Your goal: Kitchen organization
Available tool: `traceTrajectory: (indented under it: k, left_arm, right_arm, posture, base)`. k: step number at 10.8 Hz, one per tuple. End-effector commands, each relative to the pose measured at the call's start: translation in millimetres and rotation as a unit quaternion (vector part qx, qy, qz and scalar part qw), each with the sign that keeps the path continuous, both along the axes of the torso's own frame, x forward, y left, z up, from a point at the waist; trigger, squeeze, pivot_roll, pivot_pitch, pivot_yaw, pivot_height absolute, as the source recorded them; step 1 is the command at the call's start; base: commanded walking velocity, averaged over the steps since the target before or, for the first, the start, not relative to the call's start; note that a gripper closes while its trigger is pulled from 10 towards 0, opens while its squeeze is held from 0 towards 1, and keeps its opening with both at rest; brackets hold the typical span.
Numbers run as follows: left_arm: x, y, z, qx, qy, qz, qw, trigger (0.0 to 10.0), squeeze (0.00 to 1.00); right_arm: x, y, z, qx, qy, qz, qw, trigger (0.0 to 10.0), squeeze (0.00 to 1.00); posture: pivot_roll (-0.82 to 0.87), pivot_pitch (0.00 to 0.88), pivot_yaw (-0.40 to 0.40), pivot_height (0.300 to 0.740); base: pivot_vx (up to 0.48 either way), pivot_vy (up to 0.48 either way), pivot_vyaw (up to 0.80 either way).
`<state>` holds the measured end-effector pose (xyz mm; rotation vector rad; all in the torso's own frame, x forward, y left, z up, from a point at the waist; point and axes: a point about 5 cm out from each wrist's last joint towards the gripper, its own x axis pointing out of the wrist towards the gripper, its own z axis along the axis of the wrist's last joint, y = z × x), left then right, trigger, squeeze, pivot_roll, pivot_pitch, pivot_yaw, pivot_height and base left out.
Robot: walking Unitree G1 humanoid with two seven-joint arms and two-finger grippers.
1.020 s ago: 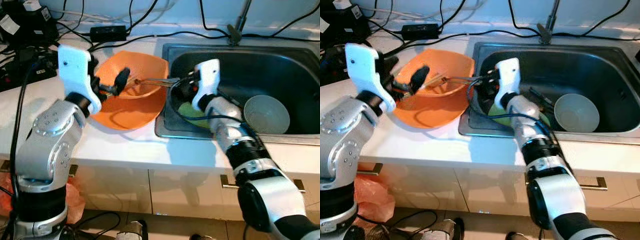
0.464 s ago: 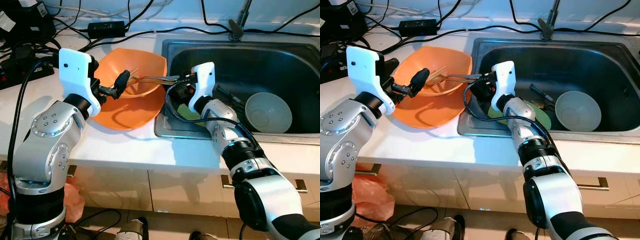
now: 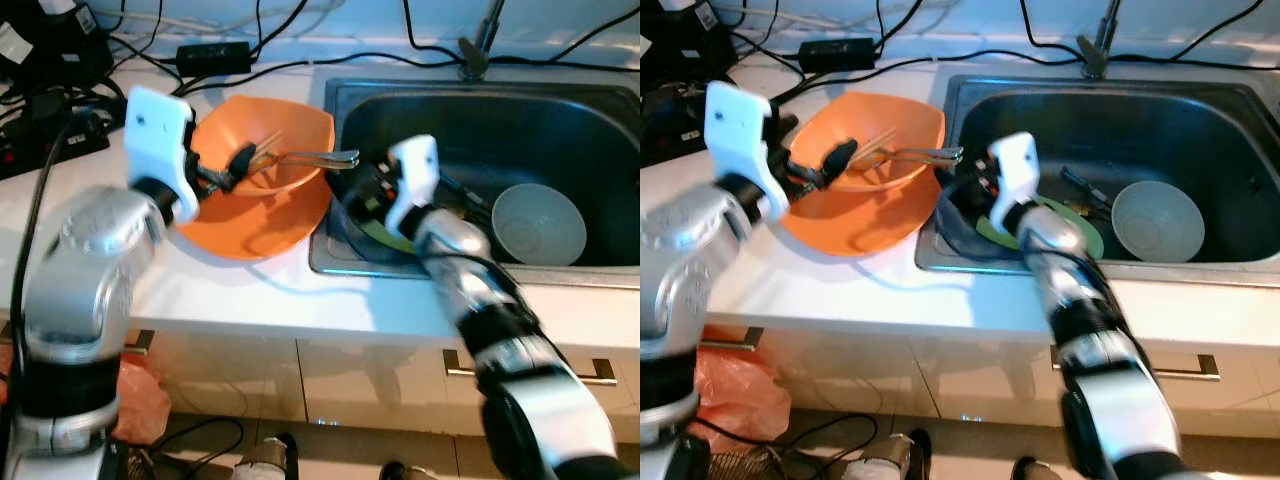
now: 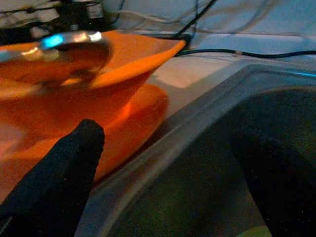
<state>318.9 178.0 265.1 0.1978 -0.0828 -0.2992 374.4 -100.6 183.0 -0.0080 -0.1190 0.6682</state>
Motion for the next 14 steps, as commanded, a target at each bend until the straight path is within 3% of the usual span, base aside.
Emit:
traceTrajectory:
  k: [1, 2, 4, 6, 10, 11, 14]
  left_arm:
    - [3.0, -1.5, 3.2, 0.014, -0.004, -0.008, 1.000, 10.0, 0.00]
    - [10.9, -0.7, 7.1, 0.034, -0.002, -0.015, 0.999, 10.0, 0.00]
    - [19.1, 0.2, 11.3, 0.046, -0.003, -0.014, 0.999, 10.0, 0.00]
    - [15.5, 0.9, 16.4, 0.018, -0.046, -0.004, 0.999, 10.0, 0.00]
    - [-0.9, -1.8, 12.4, -0.015, -0.127, 0.036, 0.991, 10.0, 0.00]
    - [-8.1, -2.6, 11.2, 0.010, -0.173, 0.070, 0.982, 10.0, 0.00]
    - [-23.5, -22.6, 0.4, 0.034, -0.219, 0.081, 0.972, 10.0, 0.00]
  right_arm:
    - [-7.6, 2.8, 0.1, -0.011, -0.001, 0.032, 0.999, 10.0, 0.00]
    - [-26.0, -0.2, 1.7, -0.026, -0.008, 0.075, 0.997, 10.0, 0.00]
    - [-47.2, -1.7, 6.3, -0.043, -0.012, 0.108, 0.993, 10.0, 0.00]
    - [-56.2, -6.4, 8.6, -0.052, -0.006, 0.101, 0.993, 10.0, 0.00]
    - [-62.3, -16.5, 20.4, -0.066, -0.005, 0.080, 0.995, 10.0, 0.00]
    - [-59.5, -19.6, 29.6, -0.068, -0.023, 0.056, 0.996, 10.0, 0.00]
    - [-56.4, -26.7, 50.1, -0.044, -0.054, 0.011, 0.998, 10.0, 0.00]
  posture:
    - [0.22, 0.159, 0.056, 0.740]
    - [0.21, 0.158, 0.061, 0.740]
    - [0.19, 0.154, 0.070, 0.740]
    - [0.16, 0.151, 0.065, 0.740]
    - [0.14, 0.133, 0.040, 0.740]
    - [0.12, 0.126, 0.033, 0.740]
    - [0.09, 0.104, 0.020, 0.740]
  base:
    - [0.000, 0.000, 0.00]
    - [0.000, 0.000, 0.00]
    - [0.000, 0.000, 0.00]
    - [0.000, 0.000, 0.00]
    - [0.000, 0.000, 0.00]
    - [0.000, 0.000, 0.00]
    - [0.000, 0.000, 0.00]
